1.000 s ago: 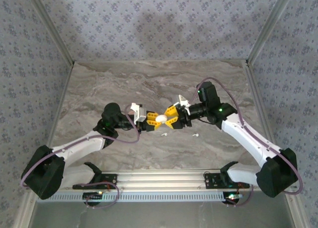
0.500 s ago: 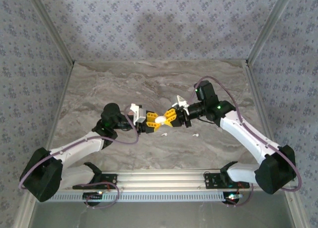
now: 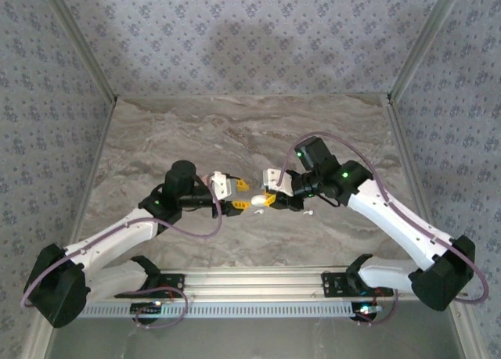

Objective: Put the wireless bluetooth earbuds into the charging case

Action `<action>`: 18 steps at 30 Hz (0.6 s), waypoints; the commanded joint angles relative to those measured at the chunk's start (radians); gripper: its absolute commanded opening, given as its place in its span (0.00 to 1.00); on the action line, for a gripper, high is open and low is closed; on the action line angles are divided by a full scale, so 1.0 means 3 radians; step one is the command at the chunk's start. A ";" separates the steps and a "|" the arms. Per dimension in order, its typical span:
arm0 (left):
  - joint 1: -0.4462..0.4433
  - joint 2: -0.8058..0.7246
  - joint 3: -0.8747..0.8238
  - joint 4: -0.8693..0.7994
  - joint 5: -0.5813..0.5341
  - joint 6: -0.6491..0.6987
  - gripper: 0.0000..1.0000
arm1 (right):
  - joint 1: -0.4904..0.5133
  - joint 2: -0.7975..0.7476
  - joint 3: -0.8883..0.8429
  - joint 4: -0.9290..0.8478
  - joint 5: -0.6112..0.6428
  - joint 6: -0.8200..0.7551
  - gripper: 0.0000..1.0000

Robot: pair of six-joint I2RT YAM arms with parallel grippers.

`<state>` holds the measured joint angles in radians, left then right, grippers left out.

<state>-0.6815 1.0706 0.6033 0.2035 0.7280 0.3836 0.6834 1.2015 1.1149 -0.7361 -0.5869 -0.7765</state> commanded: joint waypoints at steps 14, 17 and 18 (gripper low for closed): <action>-0.0127 0.0278 0.0361 -0.0467 0.0309 0.0276 0.45 | 0.0125 0.0284 0.0385 -0.0206 0.0284 -0.0229 0.10; -0.0128 0.0301 0.0376 -0.0479 0.0299 0.0275 0.42 | 0.0125 0.0262 0.0371 -0.0134 0.0186 -0.0226 0.10; -0.0130 0.0305 0.0374 -0.0475 0.0299 0.0267 0.41 | 0.0122 0.0260 0.0365 -0.0118 0.0155 -0.0222 0.10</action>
<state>-0.7139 1.1545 0.6785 0.0799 0.7849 0.4458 0.7143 1.2854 1.1995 -0.7898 -0.5125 -0.8288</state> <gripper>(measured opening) 0.416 0.143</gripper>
